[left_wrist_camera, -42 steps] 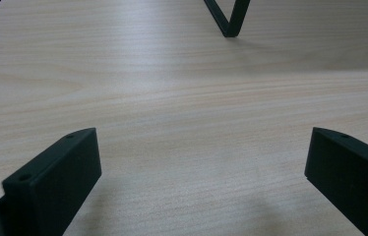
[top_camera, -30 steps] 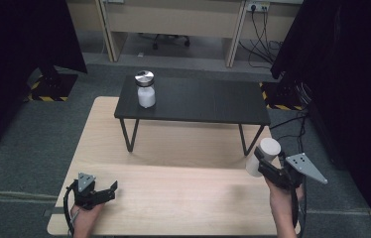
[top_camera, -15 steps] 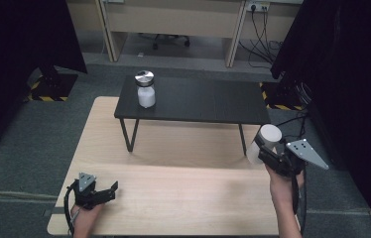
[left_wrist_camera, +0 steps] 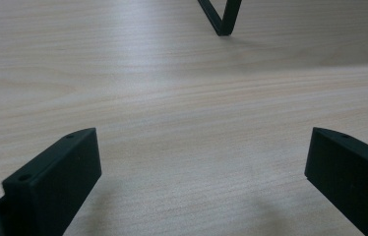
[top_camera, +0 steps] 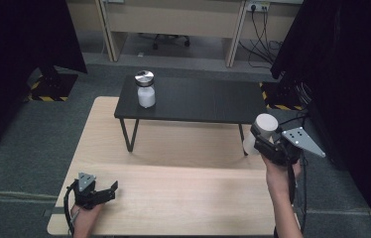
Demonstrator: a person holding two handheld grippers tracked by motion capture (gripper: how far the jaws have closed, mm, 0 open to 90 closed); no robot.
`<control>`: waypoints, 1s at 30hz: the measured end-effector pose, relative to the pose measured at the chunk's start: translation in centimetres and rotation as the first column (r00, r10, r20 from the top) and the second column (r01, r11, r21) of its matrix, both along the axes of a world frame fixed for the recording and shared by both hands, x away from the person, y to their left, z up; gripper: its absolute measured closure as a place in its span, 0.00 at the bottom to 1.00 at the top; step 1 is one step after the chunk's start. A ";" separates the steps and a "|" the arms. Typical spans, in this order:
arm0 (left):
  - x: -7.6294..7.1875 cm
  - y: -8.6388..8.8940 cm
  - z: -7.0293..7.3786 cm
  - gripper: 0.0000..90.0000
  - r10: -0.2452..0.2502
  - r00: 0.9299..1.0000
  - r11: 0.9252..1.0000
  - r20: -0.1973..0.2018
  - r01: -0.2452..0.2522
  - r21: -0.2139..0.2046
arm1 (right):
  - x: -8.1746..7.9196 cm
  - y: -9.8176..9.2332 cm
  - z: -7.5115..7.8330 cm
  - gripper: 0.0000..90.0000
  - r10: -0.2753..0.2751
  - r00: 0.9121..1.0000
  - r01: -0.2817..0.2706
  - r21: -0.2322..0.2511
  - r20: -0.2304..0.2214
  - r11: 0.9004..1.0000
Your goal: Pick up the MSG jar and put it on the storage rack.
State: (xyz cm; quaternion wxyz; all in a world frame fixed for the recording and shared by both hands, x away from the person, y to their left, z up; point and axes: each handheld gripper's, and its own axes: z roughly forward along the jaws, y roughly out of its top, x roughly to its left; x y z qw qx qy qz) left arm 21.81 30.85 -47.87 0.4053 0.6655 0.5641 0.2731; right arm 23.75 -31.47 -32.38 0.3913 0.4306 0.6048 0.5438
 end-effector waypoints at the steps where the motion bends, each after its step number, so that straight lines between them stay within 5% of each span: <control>1: 0.0 0.0 0.0 0.00 -0.001 1.000 1.000 0.000 0.001 0.000 | 0.0 0.0 0.1 0.38 0.000 1.000 0.000 0.003 0.002 1.000; 30: 0.3 0.1 0.1 0.00 0.000 1.000 1.000 -0.012 0.000 -0.004 | 4.2 1.6 4.5 0.38 0.020 0.999 -0.020 -0.012 0.037 1.000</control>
